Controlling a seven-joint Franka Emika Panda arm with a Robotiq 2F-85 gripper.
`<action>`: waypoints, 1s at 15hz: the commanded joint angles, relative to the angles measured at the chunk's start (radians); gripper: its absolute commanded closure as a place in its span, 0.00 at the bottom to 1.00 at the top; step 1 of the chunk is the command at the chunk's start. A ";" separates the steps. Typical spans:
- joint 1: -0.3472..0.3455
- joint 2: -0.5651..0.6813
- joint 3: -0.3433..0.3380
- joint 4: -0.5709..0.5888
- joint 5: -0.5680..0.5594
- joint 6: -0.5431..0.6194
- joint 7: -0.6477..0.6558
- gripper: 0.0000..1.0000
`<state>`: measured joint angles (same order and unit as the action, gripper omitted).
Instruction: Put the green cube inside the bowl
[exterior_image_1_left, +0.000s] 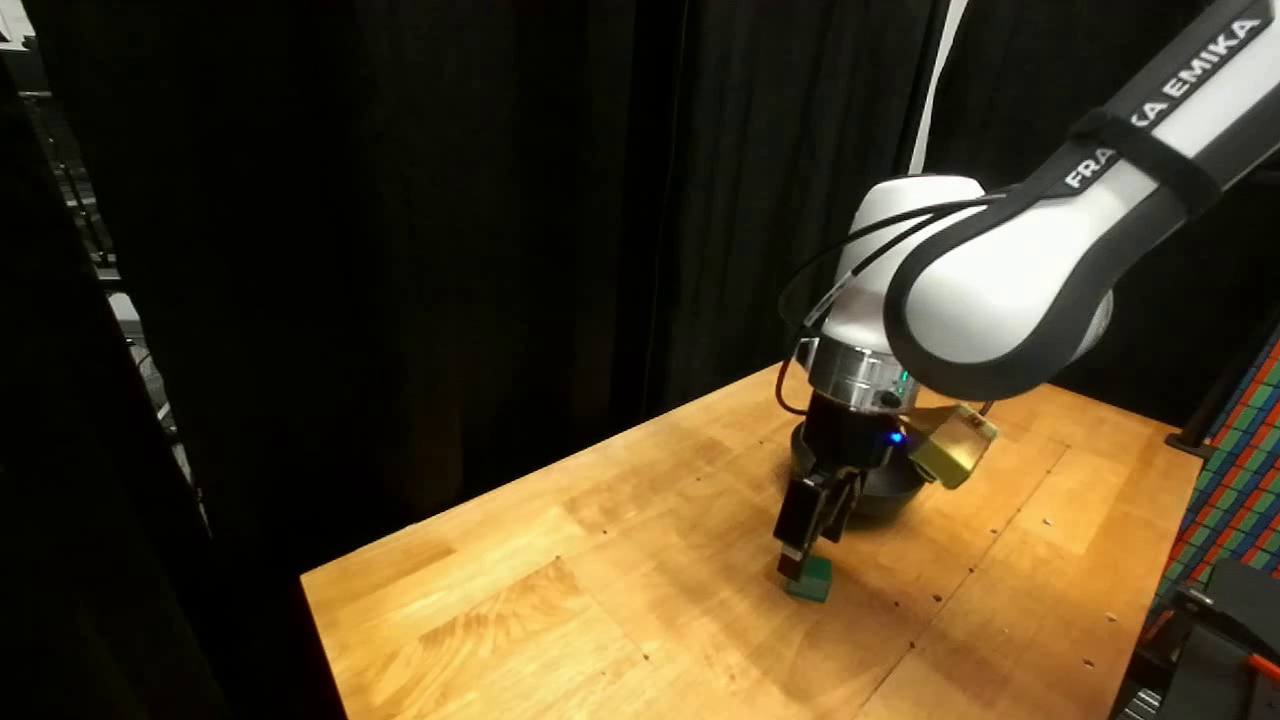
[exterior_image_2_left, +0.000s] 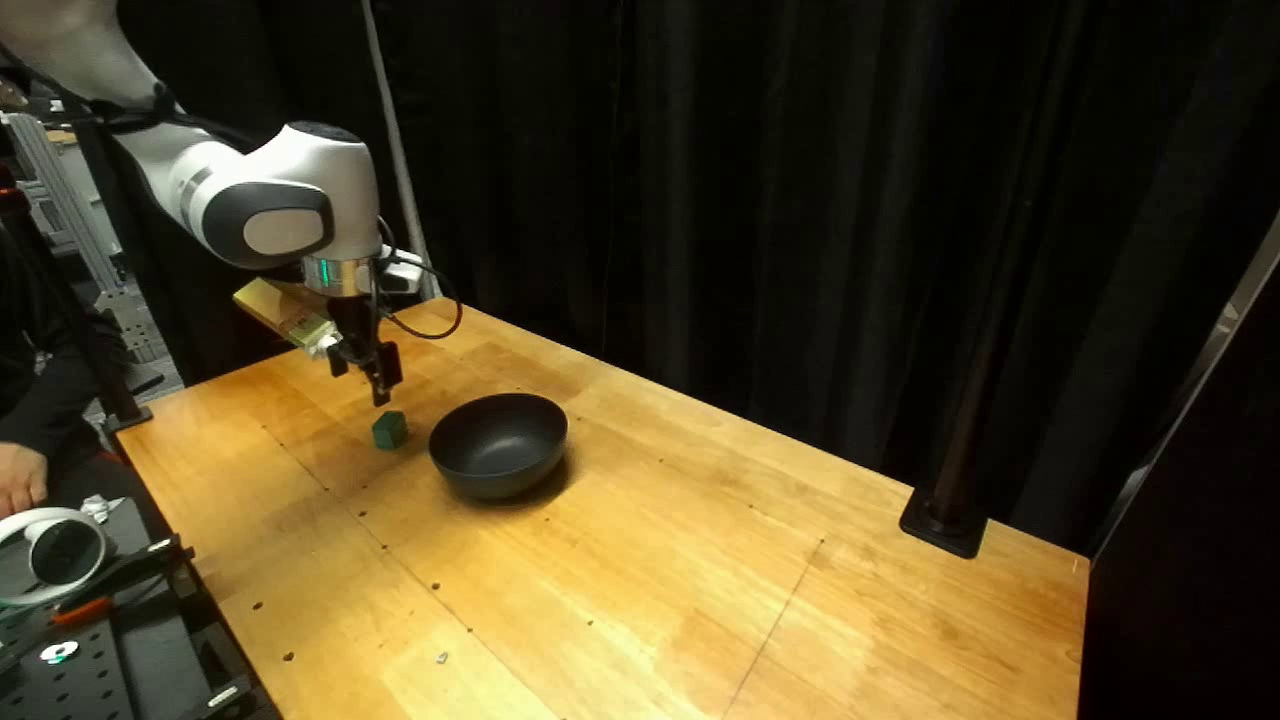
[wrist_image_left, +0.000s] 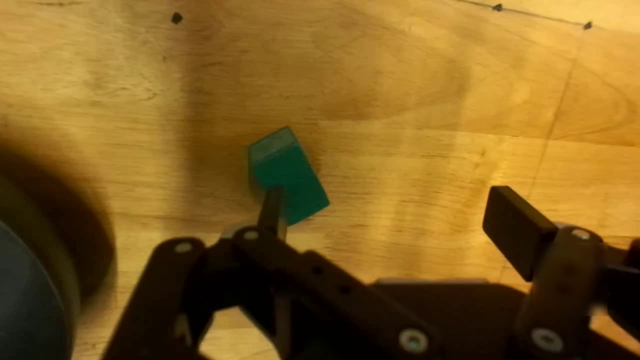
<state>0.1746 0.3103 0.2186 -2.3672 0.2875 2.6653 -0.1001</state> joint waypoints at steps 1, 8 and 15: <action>0.037 0.075 -0.056 0.011 -0.148 0.104 0.094 0.00; 0.077 0.126 -0.140 0.018 -0.311 0.130 0.214 0.34; 0.045 0.073 -0.117 -0.001 -0.288 0.079 0.197 0.89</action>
<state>0.2380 0.4345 0.0914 -2.3621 -0.0022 2.7947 0.0933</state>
